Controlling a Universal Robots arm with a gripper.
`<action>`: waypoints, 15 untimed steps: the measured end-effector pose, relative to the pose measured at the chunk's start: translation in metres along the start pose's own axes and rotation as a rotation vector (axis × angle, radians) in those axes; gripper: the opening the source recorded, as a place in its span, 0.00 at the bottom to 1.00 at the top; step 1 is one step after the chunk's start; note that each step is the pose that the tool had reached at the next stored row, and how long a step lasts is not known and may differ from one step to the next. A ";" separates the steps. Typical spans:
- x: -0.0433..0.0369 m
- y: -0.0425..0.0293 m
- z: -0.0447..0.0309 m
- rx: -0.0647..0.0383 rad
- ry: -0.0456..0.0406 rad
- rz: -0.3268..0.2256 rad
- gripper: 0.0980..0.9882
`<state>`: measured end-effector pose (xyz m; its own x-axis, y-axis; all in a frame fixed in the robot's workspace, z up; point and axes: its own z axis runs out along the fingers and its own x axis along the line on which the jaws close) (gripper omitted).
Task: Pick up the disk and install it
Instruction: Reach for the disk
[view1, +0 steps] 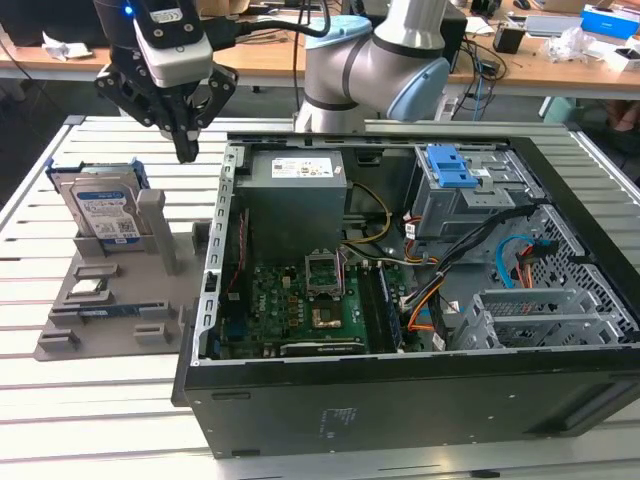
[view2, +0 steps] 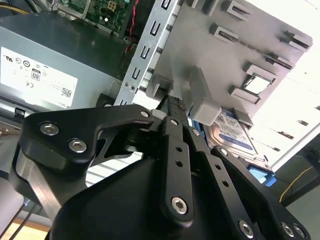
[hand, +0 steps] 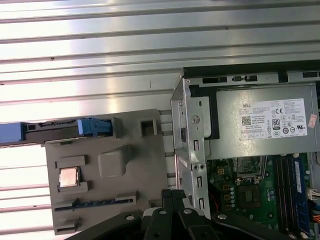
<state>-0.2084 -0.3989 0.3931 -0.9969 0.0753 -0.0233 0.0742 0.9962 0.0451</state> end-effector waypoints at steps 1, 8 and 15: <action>0.0018 -0.0001 0.0000 0.000 0.0000 0.000 0.01; 0.0104 -0.0008 -0.0002 0.000 0.0000 0.000 0.01; 0.0203 -0.0015 -0.0004 0.000 0.0000 0.000 0.01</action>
<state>-0.2288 -0.3989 0.3930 -0.9969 0.0752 -0.0233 0.0741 0.9962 0.0451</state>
